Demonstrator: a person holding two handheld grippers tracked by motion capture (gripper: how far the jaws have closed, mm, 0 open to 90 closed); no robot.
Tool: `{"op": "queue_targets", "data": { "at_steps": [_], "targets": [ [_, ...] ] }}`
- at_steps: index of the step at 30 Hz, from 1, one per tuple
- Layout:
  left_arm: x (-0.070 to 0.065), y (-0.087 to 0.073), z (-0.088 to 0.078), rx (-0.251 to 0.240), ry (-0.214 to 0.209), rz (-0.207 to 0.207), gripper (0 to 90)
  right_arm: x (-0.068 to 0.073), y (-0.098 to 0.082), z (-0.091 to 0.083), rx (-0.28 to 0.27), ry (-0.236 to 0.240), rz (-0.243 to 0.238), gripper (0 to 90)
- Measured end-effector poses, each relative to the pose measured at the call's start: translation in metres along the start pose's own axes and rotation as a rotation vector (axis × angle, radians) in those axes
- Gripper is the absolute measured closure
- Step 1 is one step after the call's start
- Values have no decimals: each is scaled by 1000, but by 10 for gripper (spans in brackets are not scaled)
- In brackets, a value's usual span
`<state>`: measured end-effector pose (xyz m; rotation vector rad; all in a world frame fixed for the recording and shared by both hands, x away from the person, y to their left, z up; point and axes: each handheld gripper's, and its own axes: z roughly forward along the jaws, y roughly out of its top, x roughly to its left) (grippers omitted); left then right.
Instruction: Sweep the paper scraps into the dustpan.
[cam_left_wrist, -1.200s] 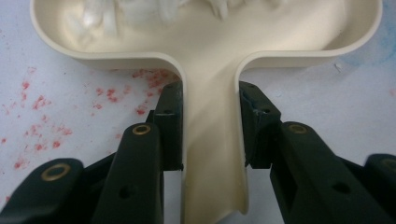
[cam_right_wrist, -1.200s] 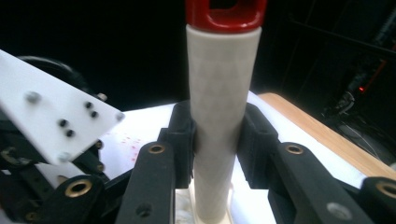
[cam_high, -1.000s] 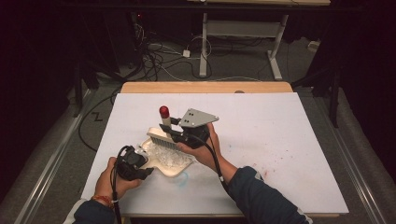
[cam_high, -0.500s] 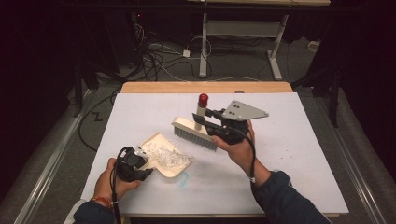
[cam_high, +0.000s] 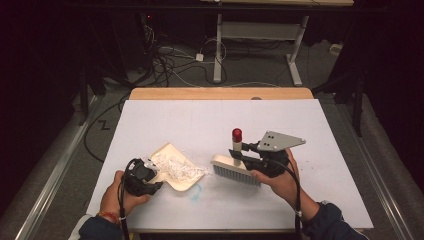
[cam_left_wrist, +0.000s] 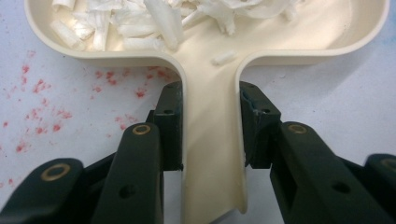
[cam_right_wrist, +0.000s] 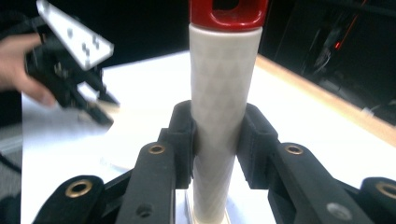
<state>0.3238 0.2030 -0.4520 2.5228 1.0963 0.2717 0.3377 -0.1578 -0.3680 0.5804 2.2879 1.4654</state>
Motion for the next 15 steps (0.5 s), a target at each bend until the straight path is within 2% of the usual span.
{"op": "queue_targets", "data": {
  "at_steps": [6, 11, 13, 15],
  "targets": [
    [1, 1, 1, 3, -1, 10, 636, 8, 6, 24, -25, 4, -21, 705],
    [1, 1, 0, -2, 1, 10, 636, 10, 16, 53, -57, 5, -10, 705],
    [1, 0, 1, -4, -3, 9, 636, 11, 19, 62, -69, 31, 17, 705],
    [1, -1, 1, -8, -4, 8, 636, 16, 21, 68, -78, 56, 18, 705]
  ]
}}
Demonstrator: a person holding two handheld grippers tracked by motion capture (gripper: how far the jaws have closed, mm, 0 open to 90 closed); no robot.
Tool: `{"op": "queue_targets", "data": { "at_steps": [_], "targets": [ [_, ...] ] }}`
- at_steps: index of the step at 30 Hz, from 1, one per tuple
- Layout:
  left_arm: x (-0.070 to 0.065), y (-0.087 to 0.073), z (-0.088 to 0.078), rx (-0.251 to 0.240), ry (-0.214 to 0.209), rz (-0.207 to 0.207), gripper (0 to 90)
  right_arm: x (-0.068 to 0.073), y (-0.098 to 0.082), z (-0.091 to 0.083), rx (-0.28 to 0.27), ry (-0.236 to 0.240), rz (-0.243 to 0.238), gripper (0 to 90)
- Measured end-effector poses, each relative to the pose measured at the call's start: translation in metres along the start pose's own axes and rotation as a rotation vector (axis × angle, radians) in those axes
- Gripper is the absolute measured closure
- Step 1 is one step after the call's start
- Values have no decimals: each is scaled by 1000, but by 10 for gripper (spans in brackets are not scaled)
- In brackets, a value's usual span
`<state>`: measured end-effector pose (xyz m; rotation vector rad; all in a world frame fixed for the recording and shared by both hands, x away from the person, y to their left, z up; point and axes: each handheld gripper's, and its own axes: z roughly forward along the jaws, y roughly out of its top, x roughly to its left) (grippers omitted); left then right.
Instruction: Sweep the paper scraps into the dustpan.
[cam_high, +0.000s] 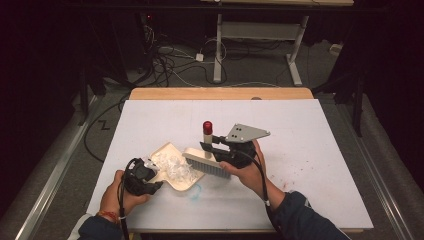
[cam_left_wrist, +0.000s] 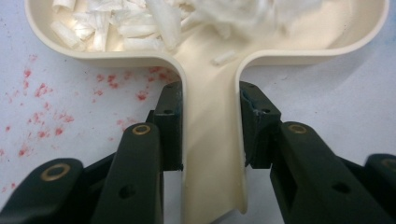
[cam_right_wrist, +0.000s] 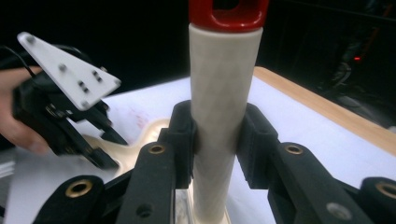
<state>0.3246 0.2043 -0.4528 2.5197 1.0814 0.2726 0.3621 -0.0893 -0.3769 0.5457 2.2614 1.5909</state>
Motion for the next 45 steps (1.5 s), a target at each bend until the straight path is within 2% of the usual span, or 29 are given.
{"op": "queue_targets", "data": {
  "at_steps": [4, 10, 13, 17, 21, 25, 27, 31, 34, 36, 40, 43, 45],
  "targets": [
    [0, -1, -1, 1, 2, 4, 635, 9, 3, 0, 3, 16, -25, 704],
    [0, -1, -1, 5, 3, 4, 635, 1, 14, -23, -64, -16, -12, 704],
    [0, 0, -1, 6, 1, 2, 635, -8, 20, -29, -86, -75, -18, 704],
    [0, 0, -1, 7, 1, 3, 635, -22, 18, -26, -96, -147, 6, 704],
    [0, 0, 0, 8, 1, 3, 635, -27, 7, -14, -41, -224, -17, 704],
    [0, -1, 0, 7, 0, 2, 635, -29, -3, 2, 7, -269, -38, 704],
    [0, -1, 0, 9, 0, 3, 635, -27, -5, 8, 9, -251, -30, 704],
    [0, -1, 2, 18, 0, 1, 635, -11, -2, 21, 18, -236, -71, 704],
    [0, -1, 2, 12, 2, 1, 635, 1, 2, 34, 25, -204, -82, 703],
    [0, -1, 1, 10, 1, 0, 634, 10, 3, 39, 14, -168, -65, 702],
    [1, -1, 2, 12, -1, 0, 634, 26, 5, 40, 7, -101, -74, 702],
    [1, -1, 2, 10, -2, 1, 635, 31, 10, 36, -10, -40, -51, 704],
    [0, -1, 1, 8, 0, 2, 634, 33, 14, 33, -20, -27, -54, 704]
  ]
}}
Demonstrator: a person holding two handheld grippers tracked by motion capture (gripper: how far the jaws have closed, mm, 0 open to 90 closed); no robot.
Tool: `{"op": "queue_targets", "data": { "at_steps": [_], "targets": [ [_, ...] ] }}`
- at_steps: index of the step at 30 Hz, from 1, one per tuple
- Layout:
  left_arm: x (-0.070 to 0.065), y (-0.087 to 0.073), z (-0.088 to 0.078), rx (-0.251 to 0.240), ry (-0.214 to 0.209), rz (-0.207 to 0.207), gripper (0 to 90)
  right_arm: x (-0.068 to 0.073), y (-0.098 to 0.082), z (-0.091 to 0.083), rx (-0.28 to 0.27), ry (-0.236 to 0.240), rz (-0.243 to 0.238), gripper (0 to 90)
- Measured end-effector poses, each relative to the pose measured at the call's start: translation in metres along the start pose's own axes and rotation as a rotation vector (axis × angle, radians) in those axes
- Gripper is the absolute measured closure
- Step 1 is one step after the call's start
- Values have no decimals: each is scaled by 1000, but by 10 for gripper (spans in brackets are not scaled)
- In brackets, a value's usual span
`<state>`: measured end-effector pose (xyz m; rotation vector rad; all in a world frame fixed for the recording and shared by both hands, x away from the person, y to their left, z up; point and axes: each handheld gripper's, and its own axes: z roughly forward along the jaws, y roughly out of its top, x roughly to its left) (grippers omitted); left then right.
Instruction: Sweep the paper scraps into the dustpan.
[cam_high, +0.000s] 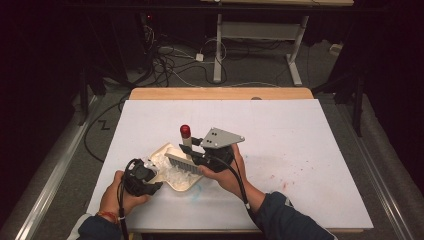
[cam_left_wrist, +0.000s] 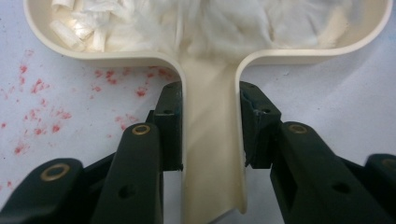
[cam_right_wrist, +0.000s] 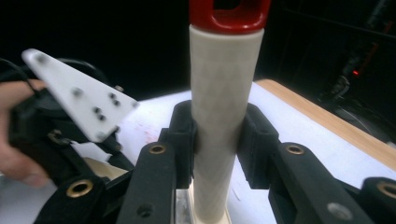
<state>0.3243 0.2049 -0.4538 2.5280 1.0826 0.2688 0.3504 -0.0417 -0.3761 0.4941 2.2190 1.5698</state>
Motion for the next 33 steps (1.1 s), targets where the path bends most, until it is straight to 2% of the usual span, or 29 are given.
{"op": "queue_targets", "data": {
  "at_steps": [2, 6, 10, 13, 16, 19, 21, 23, 24, 25, 29, 33],
  "targets": [
    [0, 0, -1, 0, -3, -2, 634, -1, 3, -2, -12, -22, -24, 703],
    [2, -2, -1, -1, -8, -7, 634, -13, 7, -8, -44, -22, 17, 704],
    [2, -2, -2, -2, -7, -8, 634, -26, 11, -7, -61, -93, -2, 703],
    [3, -3, -2, -3, -10, -10, 634, -38, 10, 0, -53, -135, 2, 703],
    [4, -3, -2, -1, -12, -11, 634, -45, 6, 11, -40, -174, -17, 703],
    [4, -4, -1, 1, -11, -12, 634, -46, 0, 24, -3, -183, -50, 703],
    [5, -4, -1, -1, -12, -15, 634, -44, -4, 31, 21, -162, -63, 703],
    [5, -5, -2, -2, -12, -17, 634, -40, -6, 31, 18, -112, -48, 703],
    [6, -5, -2, -1, -13, -19, 634, -36, -5, 29, 30, -105, -63, 703],
    [6, -5, -1, 1, -13, -20, 635, -32, -5, 27, 36, -89, -80, 703],
    [6, -5, -1, 6, -14, -23, 634, -18, -4, 16, 46, 0, -82, 703],
    [6, -6, -2, 6, -13, -25, 635, -9, 1, 0, 19, 56, -79, 704]
  ]
}}
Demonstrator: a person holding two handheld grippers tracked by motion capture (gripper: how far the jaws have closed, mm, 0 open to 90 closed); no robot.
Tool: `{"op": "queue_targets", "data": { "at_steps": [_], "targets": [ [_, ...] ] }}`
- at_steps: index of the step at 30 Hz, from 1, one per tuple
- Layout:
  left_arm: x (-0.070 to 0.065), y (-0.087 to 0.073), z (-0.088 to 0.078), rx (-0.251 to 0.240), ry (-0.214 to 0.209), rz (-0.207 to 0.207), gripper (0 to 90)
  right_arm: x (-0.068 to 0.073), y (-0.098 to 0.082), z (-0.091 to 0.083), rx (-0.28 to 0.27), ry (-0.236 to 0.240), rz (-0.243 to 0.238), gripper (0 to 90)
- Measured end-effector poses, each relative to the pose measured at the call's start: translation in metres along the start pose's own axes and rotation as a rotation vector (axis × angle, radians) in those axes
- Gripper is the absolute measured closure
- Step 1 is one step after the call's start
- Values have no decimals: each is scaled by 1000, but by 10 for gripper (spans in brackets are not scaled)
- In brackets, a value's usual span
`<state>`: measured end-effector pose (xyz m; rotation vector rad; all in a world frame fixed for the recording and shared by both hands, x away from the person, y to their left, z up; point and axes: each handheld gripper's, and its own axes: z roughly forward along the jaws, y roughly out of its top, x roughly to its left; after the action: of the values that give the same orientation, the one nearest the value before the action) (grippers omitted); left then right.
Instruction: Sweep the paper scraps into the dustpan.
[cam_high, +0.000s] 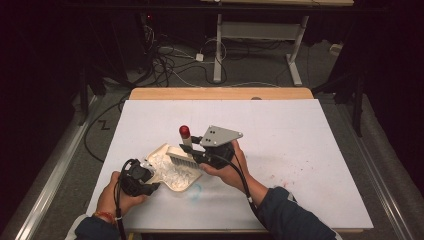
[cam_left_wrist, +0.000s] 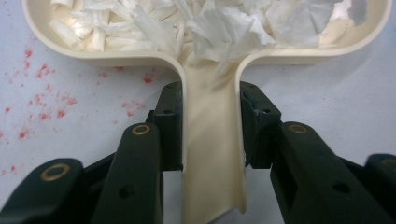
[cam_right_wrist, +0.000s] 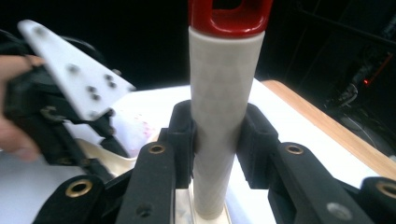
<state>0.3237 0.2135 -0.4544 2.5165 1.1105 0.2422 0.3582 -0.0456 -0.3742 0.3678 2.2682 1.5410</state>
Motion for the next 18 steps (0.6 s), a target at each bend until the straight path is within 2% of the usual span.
{"op": "queue_targets", "data": {
  "at_steps": [2, 5, 9, 13, 18],
  "targets": [
    [0, 0, 0, 0, 0, -1, 635, 2, 3, -10, -22, 11, 4, 703],
    [0, 0, 1, 6, 1, 1, 634, 1, 7, -23, -42, -17, -20, 703],
    [0, 0, 2, 6, 1, -4, 634, -9, 8, -33, -70, -58, -1, 703],
    [1, -1, 0, 1, 3, -11, 634, -16, 3, -33, -62, -129, -11, 703],
    [5, -5, 0, -5, 1, -37, 634, -24, -9, -40, -28, -128, 11, 703]
  ]
}}
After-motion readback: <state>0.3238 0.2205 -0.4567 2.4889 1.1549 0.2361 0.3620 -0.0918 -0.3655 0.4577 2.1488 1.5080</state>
